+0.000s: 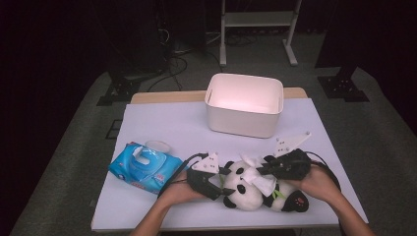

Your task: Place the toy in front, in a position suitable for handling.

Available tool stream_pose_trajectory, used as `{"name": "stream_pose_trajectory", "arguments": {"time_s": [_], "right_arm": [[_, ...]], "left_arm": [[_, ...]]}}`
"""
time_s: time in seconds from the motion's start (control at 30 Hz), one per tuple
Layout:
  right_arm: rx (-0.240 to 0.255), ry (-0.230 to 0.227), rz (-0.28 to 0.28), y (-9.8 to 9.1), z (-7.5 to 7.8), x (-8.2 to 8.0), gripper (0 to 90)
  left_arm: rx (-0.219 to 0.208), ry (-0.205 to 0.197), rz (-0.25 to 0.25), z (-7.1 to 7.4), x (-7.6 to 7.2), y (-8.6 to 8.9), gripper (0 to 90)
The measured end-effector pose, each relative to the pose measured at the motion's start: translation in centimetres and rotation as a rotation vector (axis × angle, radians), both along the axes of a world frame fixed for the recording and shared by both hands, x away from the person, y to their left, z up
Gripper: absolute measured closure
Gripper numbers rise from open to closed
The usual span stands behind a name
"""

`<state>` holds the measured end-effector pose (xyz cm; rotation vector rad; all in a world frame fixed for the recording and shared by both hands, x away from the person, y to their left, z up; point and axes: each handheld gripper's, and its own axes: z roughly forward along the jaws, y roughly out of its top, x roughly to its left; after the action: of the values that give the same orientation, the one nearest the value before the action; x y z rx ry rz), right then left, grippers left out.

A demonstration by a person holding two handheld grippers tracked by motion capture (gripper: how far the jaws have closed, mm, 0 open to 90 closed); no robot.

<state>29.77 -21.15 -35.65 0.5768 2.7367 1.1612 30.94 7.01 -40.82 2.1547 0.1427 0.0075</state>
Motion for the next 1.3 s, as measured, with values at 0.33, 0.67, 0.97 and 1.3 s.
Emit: {"name": "stream_pose_trajectory", "arguments": {"time_s": [0.33,0.67,0.97,1.3], "right_arm": [[0.049,-0.018,0.025,-0.2,-0.3,-2.4,85.9],[0.059,-0.002,0.013,0.0,-1.1,-2.3,86.0],[0.05,-0.053,0.04,-0.1,-0.4,-4.4,86.2],[0.047,-0.094,0.041,-0.3,-1.7,-6.0,86.4]], "left_arm": [[-0.005,-0.029,-0.029,0.6,-0.8,-1.5,30.9],[-0.055,-0.003,-0.024,1.5,-0.5,-0.4,31.1],[-0.037,0.021,-0.028,1.3,-0.5,-1.0,32.4],[-0.038,0.019,0.016,2.3,0.6,0.1,25.9]]}}
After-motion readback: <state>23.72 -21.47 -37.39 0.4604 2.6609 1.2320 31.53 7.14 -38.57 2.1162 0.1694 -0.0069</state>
